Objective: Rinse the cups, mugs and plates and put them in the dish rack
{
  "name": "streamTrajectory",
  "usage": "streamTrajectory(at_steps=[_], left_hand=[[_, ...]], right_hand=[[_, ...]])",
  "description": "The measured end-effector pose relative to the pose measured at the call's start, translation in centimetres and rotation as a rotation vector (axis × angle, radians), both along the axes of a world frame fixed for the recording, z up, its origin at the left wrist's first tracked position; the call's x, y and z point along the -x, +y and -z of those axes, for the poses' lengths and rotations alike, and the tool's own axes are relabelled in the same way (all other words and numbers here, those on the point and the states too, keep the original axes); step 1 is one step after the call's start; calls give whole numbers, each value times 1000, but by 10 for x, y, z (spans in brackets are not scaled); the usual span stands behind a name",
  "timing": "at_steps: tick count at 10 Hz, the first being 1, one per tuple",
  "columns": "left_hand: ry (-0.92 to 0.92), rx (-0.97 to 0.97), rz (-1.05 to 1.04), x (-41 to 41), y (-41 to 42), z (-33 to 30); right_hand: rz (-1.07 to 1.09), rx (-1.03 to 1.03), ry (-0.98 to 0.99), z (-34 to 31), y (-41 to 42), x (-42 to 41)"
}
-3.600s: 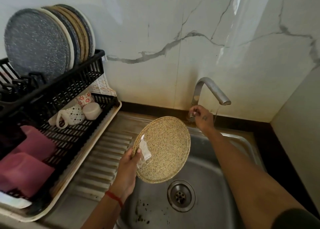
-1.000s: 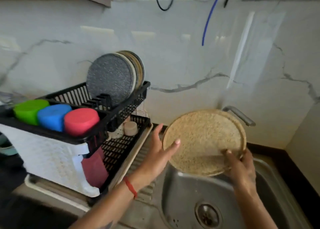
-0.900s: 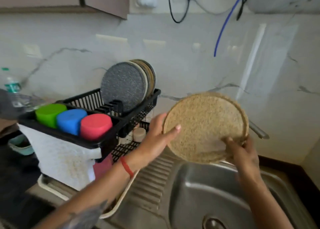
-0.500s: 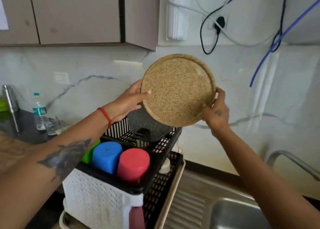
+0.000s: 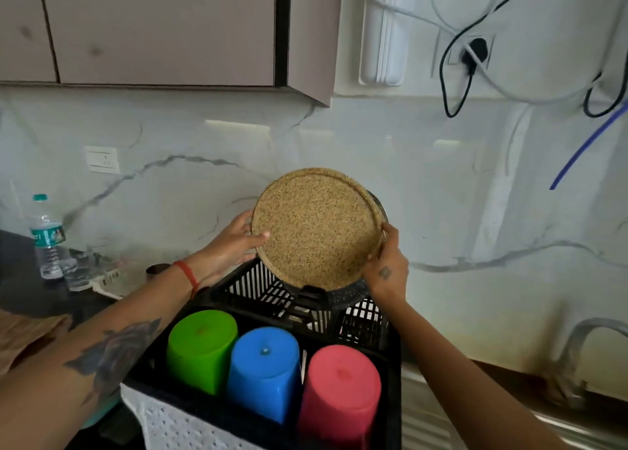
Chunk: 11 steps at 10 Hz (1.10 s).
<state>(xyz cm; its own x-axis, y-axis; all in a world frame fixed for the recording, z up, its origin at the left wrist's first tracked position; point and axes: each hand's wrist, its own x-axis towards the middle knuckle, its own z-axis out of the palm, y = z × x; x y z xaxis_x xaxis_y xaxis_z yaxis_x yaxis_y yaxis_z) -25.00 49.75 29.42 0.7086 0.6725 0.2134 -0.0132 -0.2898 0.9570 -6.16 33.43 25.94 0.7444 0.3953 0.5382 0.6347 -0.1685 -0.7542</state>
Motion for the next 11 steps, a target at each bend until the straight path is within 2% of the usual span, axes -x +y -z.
streamTrajectory(at_steps=[2, 4, 6, 7, 9, 10, 11], left_hand=[[135, 38, 47, 0, 14, 16], [176, -29, 54, -11, 18, 20], [476, -179, 74, -30, 12, 17], [563, -247, 109, -36, 4, 20], [647, -439, 120, -42, -11, 16], [638, -564, 121, -50, -29, 11], [567, -686, 187, -62, -56, 0]], right_hand=[[54, 237, -95, 7, 3, 4], [151, 317, -122, 6, -2, 12], [205, 457, -79, 4, -9, 15], [227, 503, -86, 3, -11, 18], [185, 407, -134, -1, -18, 20], [121, 283, -161, 4, -33, 13], [177, 239, -160, 12, -63, 0]])
